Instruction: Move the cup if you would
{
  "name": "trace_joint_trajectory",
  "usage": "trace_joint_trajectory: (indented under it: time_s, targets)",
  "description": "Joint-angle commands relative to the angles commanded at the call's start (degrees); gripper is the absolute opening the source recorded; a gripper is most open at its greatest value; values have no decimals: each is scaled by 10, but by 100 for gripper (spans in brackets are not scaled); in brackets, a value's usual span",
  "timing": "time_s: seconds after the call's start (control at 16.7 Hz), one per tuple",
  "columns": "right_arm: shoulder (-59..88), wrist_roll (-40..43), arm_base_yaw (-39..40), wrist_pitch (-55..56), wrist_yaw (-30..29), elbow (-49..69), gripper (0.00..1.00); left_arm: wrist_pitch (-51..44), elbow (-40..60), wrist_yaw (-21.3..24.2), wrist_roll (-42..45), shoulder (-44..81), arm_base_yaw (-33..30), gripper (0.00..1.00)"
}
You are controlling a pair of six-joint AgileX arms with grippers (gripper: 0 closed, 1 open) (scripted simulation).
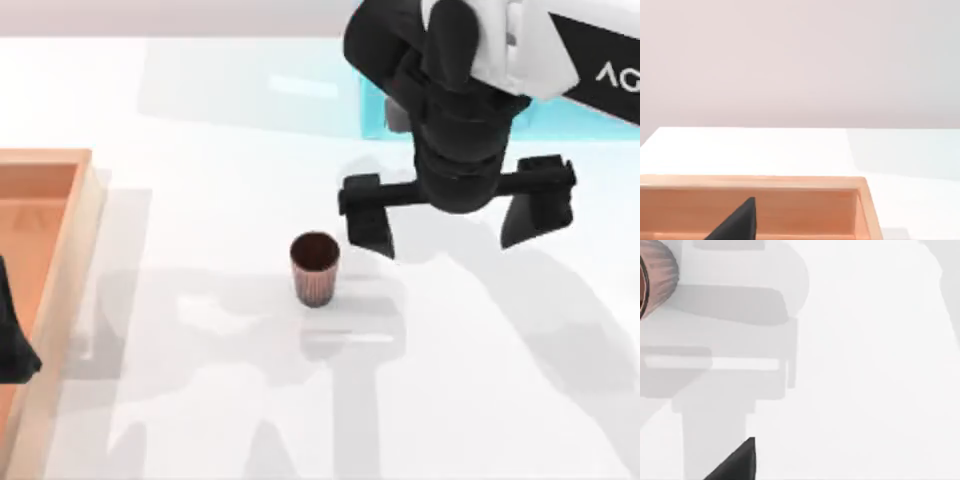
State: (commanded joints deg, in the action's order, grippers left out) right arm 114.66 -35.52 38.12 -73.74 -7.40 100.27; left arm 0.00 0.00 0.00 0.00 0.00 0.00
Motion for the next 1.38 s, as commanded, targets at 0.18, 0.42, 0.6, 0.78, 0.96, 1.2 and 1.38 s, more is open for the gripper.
trace_joint_trajectory:
  time_s: [0.18, 0.42, 0.6, 0.78, 0.96, 1.2, 1.38]
  targets:
    - [123, -50, 40, -70, -5, 171, 100, 0, 0, 0, 0, 0, 0, 100]
    - [226, -103, 79, -117, -11, 352, 100, 0, 0, 0, 0, 0, 0, 100]
    - [259, -127, 96, -127, -14, 427, 100, 0, 0, 0, 0, 0, 0, 100]
    - [266, -135, 101, -128, -16, 450, 100, 0, 0, 0, 0, 0, 0, 100]
    - [266, -135, 101, -128, -16, 450, 100, 0, 0, 0, 0, 0, 0, 100]
    - [265, -131, 97, -105, -15, 425, 100, 0, 0, 0, 0, 0, 0, 100]
    - [265, -126, 92, -36, -15, 358, 100, 0, 0, 0, 0, 0, 0, 100]
